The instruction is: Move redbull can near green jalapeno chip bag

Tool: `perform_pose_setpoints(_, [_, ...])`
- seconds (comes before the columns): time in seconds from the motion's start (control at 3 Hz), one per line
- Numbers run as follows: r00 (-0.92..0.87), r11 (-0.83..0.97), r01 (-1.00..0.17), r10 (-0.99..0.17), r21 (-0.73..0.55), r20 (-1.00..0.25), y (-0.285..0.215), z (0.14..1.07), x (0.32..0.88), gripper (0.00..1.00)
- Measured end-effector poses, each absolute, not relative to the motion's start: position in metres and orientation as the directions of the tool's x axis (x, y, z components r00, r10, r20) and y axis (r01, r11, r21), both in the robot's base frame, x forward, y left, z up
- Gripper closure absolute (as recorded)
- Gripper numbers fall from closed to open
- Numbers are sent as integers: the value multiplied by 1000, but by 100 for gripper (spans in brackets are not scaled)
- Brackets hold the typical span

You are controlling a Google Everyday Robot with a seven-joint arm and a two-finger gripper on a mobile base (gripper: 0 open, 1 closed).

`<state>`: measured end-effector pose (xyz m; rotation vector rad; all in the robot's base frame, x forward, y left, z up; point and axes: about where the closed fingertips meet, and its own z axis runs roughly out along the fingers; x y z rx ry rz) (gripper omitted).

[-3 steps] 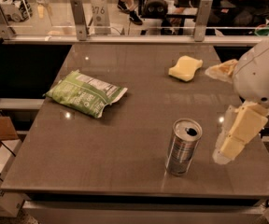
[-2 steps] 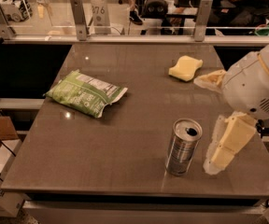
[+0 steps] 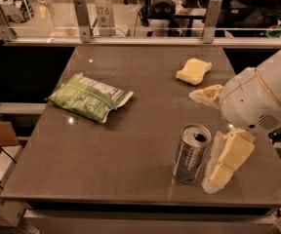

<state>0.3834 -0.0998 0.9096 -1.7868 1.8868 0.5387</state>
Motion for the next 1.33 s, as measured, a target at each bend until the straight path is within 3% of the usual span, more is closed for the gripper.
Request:
perform_pose_setpoints(0.33, [-19,49,-998,-797,-34,-604,-93,907,380,18])
perform_pose_setpoints(1.33, [-12,38,-999,-798,-30,-603,-80,918,394,88])
